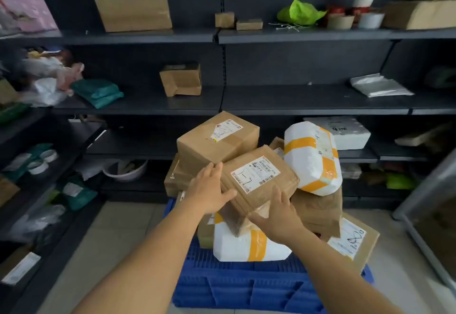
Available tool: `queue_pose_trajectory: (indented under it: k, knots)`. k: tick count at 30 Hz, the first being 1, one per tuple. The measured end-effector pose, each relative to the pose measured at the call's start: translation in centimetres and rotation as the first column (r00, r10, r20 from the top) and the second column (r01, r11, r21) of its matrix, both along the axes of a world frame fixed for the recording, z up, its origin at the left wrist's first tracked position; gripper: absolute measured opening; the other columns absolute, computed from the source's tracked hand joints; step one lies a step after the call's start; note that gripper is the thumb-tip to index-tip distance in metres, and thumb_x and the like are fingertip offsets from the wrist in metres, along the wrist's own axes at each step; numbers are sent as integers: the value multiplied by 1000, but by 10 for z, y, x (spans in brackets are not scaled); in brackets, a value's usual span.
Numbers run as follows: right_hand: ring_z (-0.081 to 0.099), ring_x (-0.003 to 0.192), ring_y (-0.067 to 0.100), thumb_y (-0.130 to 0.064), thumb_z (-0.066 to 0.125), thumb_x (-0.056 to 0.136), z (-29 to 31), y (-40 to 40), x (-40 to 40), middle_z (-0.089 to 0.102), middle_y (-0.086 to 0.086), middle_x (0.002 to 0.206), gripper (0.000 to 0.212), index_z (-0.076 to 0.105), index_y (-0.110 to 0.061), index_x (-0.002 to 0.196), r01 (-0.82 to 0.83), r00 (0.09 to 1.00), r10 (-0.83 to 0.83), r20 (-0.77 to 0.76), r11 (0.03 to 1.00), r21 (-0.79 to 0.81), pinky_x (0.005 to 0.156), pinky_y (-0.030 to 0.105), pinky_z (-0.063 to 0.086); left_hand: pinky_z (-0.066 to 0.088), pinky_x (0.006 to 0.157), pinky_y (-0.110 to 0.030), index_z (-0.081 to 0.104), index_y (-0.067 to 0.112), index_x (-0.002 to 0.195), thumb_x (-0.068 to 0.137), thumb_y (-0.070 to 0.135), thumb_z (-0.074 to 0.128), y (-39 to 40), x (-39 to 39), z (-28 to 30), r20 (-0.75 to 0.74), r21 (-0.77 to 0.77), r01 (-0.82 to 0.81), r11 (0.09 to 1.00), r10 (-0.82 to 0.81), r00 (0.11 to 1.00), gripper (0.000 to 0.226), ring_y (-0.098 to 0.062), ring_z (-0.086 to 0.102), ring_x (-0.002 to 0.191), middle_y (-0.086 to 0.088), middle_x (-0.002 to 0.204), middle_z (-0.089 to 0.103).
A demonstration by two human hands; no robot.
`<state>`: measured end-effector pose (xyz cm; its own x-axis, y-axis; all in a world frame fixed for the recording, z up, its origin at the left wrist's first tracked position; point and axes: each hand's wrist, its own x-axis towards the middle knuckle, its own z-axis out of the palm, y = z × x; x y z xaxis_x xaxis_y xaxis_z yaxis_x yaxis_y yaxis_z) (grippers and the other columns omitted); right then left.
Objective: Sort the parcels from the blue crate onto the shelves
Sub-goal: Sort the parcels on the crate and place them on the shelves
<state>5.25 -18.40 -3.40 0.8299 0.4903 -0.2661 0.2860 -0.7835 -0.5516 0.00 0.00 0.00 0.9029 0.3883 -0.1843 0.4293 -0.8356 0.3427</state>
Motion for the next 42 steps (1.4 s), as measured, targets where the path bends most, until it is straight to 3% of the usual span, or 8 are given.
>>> queue_pose_trajectory:
  k: [10, 17, 20, 24, 27, 32, 39, 42]
  knots:
    - [23, 140, 32, -50, 71, 78, -22, 35, 0, -10, 7, 156, 122, -26, -22, 147, 260, 951, -212, -225, 941, 215, 110, 43, 34, 28, 114, -41, 5, 17, 154, 84, 45, 68, 28, 22, -26, 42, -246, -32, 969, 44, 998, 98, -21, 23, 142, 1, 157, 12]
    - [33, 132, 25, -38, 80, 71, -26, 39, -12, -4, -1, 156, 126, -18, -25, 149, 360, 924, -293, -246, 883, 301, 105, 41, 40, 34, 101, -29, 13, 14, 152, 76, 38, 78, 24, 14, -29, 54, -365, -80, 927, 107, 993, 103, -17, 39, 125, 0, 136, 23]
    - [36, 129, 22, -29, 82, 71, -28, 36, -14, 8, 0, 154, 122, -11, -23, 150, 403, 911, -335, -240, 848, 344, 94, 33, 44, 36, 95, -26, 27, 18, 147, 74, 35, 80, 20, 8, -29, 67, -400, -92, 912, 129, 989, 91, -11, 40, 109, 4, 121, 26]
    - [41, 120, 17, -23, 81, 73, -27, 26, -22, 15, 2, 152, 113, -1, -20, 152, 425, 901, -353, -251, 830, 361, 89, 32, 46, 43, 96, -29, 40, 27, 134, 72, 29, 81, 12, -7, -30, 86, -500, -102, 860, 167, 982, 75, -11, 47, 108, 3, 127, 41]
    - [36, 107, 7, -21, 79, 76, -22, 13, -29, 16, 1, 151, 110, 1, -17, 152, 391, 916, -322, -239, 849, 355, 86, 26, 44, 51, 91, -34, 45, 32, 123, 72, 25, 82, 1, -21, -31, 96, -585, -103, 805, 195, 976, 63, -10, 57, 104, 9, 114, 59]
    - [31, 108, 3, -24, 79, 74, -7, -18, -43, 12, -7, 150, 110, 1, -20, 151, 278, 959, -234, -161, 887, 369, 81, 22, 41, 49, 86, -27, 42, 33, 129, 74, 20, 81, -30, -48, -24, 198, -573, -98, 814, 253, 947, 69, -7, 57, 105, 17, 110, 58]
    - [24, 140, 13, -26, 80, 72, 24, -57, -59, 4, -10, 158, 119, -7, -25, 153, 60, 997, -72, 17, 916, 396, 107, 36, 40, 43, 105, -38, 25, 33, 148, 71, 25, 83, -79, -97, -7, 339, -537, -162, 828, 388, 857, 97, -9, 48, 123, 13, 137, 48]
    - [18, 143, 10, -25, 78, 76, 41, -71, -69, -1, -11, 159, 116, -9, -24, 152, -60, 996, 29, 82, 912, 405, 106, 27, 35, 47, 101, -37, 32, 37, 142, 69, 25, 84, -100, -122, 1, 415, -546, -187, 817, 458, 786, 91, -4, 54, 115, 16, 127, 56]
